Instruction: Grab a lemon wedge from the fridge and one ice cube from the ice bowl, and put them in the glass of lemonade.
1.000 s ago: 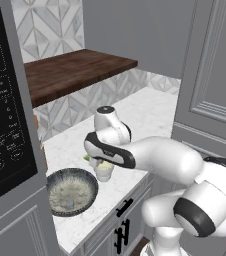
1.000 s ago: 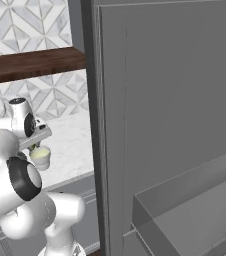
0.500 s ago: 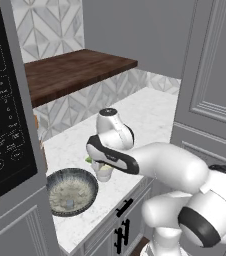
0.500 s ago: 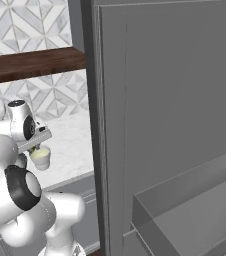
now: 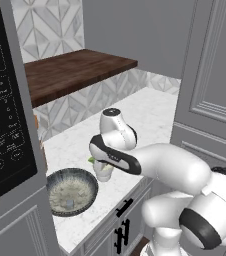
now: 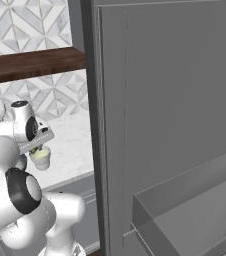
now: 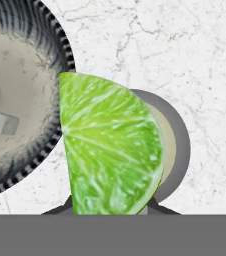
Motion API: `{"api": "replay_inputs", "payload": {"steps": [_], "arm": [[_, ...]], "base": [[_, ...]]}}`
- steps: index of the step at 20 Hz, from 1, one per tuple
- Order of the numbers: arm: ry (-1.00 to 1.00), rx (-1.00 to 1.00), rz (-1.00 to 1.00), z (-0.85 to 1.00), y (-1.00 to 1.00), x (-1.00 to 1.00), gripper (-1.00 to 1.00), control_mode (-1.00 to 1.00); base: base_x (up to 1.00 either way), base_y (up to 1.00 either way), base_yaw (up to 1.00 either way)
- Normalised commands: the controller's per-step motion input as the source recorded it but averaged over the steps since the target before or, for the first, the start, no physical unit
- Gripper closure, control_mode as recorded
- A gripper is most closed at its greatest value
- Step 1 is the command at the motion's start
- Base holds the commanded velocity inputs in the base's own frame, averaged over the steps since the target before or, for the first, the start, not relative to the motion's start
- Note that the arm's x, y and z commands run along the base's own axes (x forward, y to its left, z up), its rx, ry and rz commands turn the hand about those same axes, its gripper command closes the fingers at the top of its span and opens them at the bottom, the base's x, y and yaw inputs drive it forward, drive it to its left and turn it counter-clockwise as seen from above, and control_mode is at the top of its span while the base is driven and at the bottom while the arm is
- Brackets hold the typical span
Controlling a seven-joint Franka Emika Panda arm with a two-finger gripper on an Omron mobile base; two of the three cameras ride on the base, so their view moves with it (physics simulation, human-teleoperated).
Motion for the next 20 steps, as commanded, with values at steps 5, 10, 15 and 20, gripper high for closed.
{"api": "replay_inputs", "payload": {"steps": [5,10,15,20], "arm": [[0.02,0.00,0.00,0.00,-0.01,0.16,1.00,-1.00],[0.00,0.00,0.00,-0.01,-0.06,0.00,1.00,-1.00],[0.00,0.00,0.00,0.00,0.14,0.02,1.00,-1.00],[0.00,0.00,0.00,-0.17,0.00,0.01,1.00,-1.00]], "base": [[0.00,0.00,0.00],[0.00,0.00,0.00],[0.00,0.00,0.00],[0.00,0.00,0.00]]}}
